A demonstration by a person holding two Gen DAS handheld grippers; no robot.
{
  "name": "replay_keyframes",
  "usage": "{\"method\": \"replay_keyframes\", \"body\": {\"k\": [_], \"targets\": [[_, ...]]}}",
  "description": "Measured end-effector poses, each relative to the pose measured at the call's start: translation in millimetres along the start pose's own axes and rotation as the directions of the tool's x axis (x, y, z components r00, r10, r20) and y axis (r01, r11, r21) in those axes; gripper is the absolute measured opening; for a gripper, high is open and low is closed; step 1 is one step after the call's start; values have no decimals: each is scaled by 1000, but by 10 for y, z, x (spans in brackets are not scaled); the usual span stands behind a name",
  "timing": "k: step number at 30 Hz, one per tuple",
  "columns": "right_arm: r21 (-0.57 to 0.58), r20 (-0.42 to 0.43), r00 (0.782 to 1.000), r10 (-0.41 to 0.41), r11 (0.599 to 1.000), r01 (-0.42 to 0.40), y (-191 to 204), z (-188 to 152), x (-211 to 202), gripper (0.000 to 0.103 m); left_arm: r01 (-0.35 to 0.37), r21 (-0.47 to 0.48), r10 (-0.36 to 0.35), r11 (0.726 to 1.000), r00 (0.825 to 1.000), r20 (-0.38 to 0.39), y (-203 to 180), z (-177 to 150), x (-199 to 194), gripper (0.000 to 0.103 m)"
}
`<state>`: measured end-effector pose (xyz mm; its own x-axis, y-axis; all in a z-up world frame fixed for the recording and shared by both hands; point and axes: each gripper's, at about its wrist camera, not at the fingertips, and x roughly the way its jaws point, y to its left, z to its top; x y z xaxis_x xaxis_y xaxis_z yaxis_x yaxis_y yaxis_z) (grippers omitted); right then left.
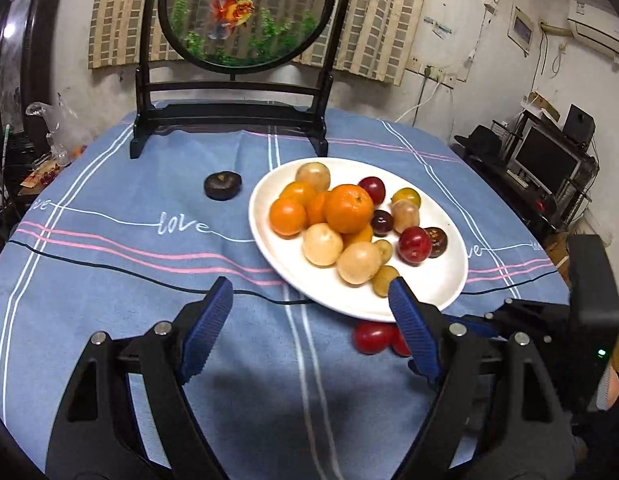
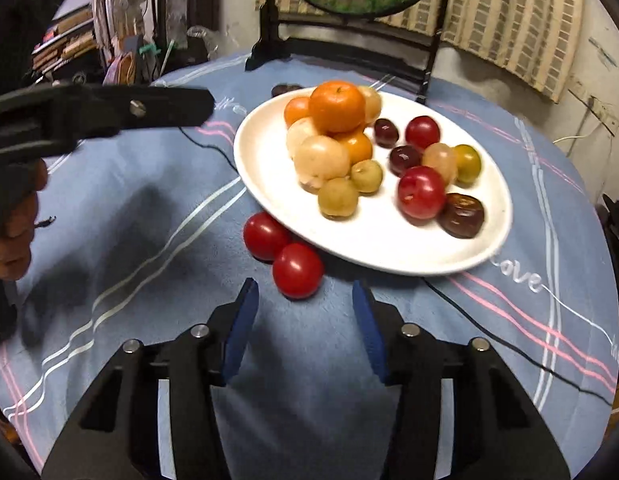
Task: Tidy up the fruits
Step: 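Move both open grippers back toward the two red cherry tomatoes, then grasp a red cherry tomato with the right gripper while the left grasps the other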
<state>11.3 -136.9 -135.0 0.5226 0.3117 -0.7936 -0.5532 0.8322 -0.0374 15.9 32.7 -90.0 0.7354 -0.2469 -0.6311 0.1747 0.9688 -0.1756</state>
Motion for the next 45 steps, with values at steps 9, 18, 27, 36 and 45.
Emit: {"method": "replay_keyframes", "body": {"k": [9,18,27,36,45], "targets": [[-5,-23,1000,17,1000,-17,-1,51,203,29,6,4,-6,1000,1000,-24,56,-33,24,82],[88,28,999,25,996,-27,-394,-222,-244,29,35,285,-11,958,996,-84,-570,-318,173,82],[105,24,998,53,993,-55,-474,-423,-302,29,-78,305,134,949,977,-168,-782,-423,671,53],[132,36,996,77,988,-81,-481,-446,-303,29,-62,336,131,940,974,-185,-772,-489,572,32],[120,38,995,88,988,-92,-382,-487,-361,29,-47,330,109,943,979,-171,-713,-599,304,32]]}}
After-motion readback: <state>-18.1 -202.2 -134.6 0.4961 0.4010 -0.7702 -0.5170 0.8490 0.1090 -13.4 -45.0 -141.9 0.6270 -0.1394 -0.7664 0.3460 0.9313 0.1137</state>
